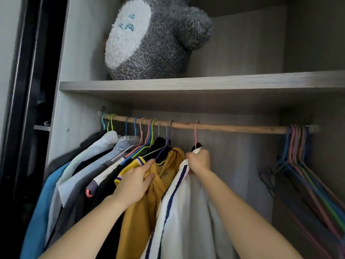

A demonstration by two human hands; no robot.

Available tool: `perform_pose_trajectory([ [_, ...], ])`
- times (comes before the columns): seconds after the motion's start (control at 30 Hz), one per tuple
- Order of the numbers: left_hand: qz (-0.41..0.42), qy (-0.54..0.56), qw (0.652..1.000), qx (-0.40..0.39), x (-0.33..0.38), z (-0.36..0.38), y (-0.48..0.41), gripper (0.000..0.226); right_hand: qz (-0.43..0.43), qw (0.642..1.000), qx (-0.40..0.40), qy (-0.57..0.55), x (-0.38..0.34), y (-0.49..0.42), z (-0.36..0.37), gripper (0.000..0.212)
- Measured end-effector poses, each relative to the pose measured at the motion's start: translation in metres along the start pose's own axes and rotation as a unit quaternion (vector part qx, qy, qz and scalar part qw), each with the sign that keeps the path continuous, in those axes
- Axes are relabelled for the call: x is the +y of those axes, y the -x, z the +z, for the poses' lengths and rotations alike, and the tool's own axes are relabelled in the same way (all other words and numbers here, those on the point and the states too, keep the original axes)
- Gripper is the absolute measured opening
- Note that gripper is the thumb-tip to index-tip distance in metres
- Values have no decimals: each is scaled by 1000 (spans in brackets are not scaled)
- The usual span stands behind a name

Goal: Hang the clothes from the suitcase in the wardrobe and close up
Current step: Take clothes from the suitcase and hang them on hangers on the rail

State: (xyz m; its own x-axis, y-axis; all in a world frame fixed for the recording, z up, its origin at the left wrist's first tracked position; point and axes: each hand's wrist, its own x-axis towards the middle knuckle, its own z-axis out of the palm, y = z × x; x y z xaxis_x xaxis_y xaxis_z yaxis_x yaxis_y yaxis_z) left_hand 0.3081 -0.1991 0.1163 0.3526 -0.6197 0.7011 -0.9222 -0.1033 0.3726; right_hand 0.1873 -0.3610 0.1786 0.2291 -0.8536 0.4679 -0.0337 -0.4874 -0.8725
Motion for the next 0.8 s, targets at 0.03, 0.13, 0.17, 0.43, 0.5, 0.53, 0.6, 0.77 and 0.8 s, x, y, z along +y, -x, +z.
perform_pose_trajectory([
  [0.03, -2, 5, 1000, 2, -4, 0, -1, 51, -11, 1000, -5, 8, 2, 1, 6, 20],
  [0.13, -12, 26, 1000, 8, -14, -3, -4, 50, -45, 998, -24, 29, 0, -2, 29, 11],
  [0.17, -20, 34, 999, 10, -15, -4, -4, 50, -52, 998, -24, 33, -1, -4, 36, 10],
  [0.43, -34, 6, 999, 16, -23, -4, -1, 49, -79, 993, -66, 60, 10, -7, 70, 18],
  [0.5, -34, 23, 999, 16, -24, -3, 3, 48, -46, 995, -84, 16, 17, 0, 67, 34],
  [0.53, -38, 53, 998, 14, -27, -2, 6, 47, -29, 994, -108, -7, 22, 7, 63, 39],
  [0.6, -72, 141, 987, 13, -30, 0, 18, 44, -6, 985, -170, -34, 36, 24, 58, 49],
  [0.77, -185, 238, 947, 113, -25, -4, 66, 31, -90, 986, -130, 60, 51, 70, 66, 64],
  [0.8, -204, 241, 942, 117, -25, -6, 81, 31, -119, 985, -86, 90, 49, 86, 70, 55],
])
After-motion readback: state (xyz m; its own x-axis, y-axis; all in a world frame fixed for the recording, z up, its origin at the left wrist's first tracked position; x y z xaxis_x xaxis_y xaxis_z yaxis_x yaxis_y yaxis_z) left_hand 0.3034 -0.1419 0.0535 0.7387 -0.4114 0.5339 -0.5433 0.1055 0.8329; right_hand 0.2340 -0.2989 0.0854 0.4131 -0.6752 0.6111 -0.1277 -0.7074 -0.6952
